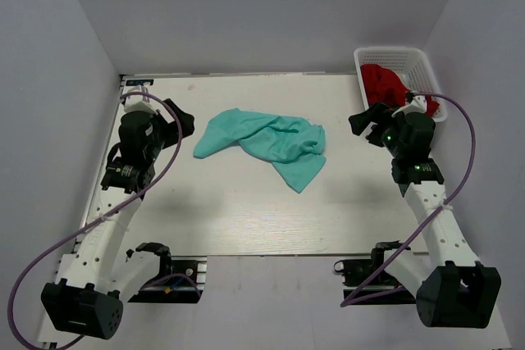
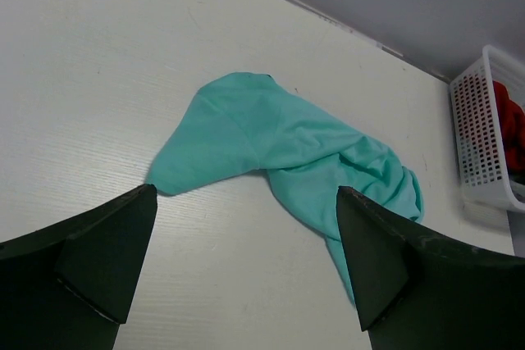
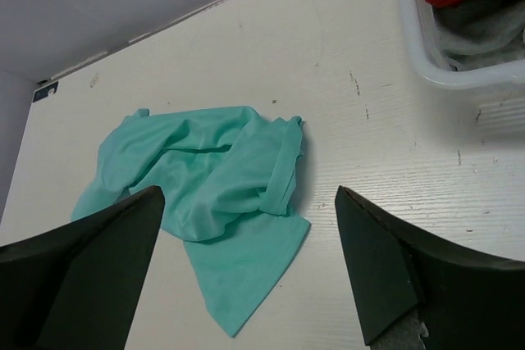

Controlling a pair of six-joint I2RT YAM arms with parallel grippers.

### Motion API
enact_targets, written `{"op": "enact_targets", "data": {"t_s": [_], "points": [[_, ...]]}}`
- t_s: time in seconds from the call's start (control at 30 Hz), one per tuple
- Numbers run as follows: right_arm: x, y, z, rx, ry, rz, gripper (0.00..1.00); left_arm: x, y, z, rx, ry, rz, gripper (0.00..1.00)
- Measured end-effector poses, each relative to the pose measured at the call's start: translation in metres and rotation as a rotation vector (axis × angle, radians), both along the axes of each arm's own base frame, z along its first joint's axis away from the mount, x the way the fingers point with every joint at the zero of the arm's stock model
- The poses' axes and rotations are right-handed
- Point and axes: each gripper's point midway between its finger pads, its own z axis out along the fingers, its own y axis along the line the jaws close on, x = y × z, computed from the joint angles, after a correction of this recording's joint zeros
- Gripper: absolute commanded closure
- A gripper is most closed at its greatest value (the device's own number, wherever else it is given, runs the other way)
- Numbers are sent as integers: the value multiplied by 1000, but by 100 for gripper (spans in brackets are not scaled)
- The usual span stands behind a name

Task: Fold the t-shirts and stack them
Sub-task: Flatten out the tshirt

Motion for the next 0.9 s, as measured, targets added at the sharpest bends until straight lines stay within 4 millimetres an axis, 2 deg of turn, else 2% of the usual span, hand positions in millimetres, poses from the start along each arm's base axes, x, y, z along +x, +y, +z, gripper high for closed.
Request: {"op": "enact_targets", "data": {"t_s": [0.1,0.2,0.27,0.47,0.67,0.87,0.9], "points": [[0,1,-2,12,14,0,10,1,1,-6,-24,24,26,0],[1,5,-11,18,45,24,10,3,5,-20,-51,65,71,0],[1,8,-20,20,76,44,10,3,7,-38,-55,120,96,0],[-4,14,-66,17,242,86,10,-8,15,-113,-42,358,181,0],[-15,30,-87,23,312,197,10,-17,18,-158,-25,497,211,0],[-44,51,-115,-10,391,289,10,0,-2,-197,-37,578,131,3],[-50,55,-118,-21,405,303,10,4,-6,-206,-38,600,114,8]]}}
